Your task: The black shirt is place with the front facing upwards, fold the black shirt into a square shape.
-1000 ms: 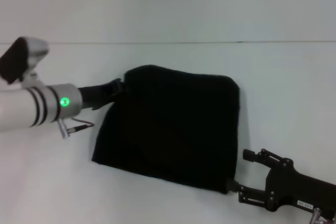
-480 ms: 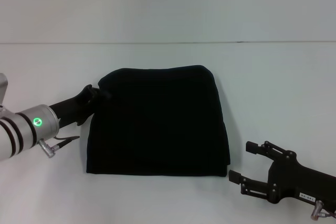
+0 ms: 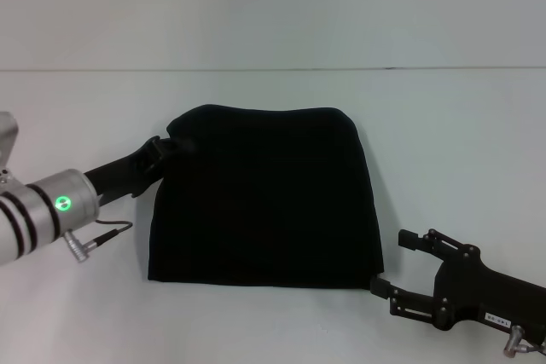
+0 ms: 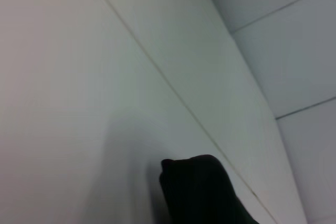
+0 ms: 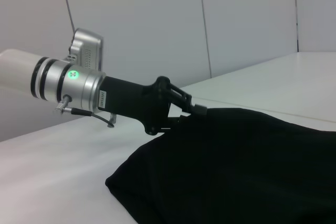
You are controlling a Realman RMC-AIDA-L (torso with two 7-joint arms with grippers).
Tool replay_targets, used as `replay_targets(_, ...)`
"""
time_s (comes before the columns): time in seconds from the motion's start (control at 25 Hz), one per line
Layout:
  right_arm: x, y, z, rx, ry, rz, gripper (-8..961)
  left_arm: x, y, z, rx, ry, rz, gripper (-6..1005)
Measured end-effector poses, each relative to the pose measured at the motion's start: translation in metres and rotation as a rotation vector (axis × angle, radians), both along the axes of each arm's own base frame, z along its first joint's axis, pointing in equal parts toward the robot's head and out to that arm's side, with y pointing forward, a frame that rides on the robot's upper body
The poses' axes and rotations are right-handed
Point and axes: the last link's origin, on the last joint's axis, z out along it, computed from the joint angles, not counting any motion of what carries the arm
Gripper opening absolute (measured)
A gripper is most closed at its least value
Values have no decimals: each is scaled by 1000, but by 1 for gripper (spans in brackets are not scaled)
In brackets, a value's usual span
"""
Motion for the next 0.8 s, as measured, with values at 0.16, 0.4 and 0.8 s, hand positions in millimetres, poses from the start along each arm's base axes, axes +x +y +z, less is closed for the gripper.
replay_targets(0.16,0,1,2,10,4,-1,914,-3,-7,11,5,13,-69,237)
replay_targets(0.4,-2,1,5,44,22,11,914,-6,-33,48,53,141,-377,348)
replay_targets(0.8,-1,-5,-2,51,10,37,914,-9,-94,41,43,437,-900,818)
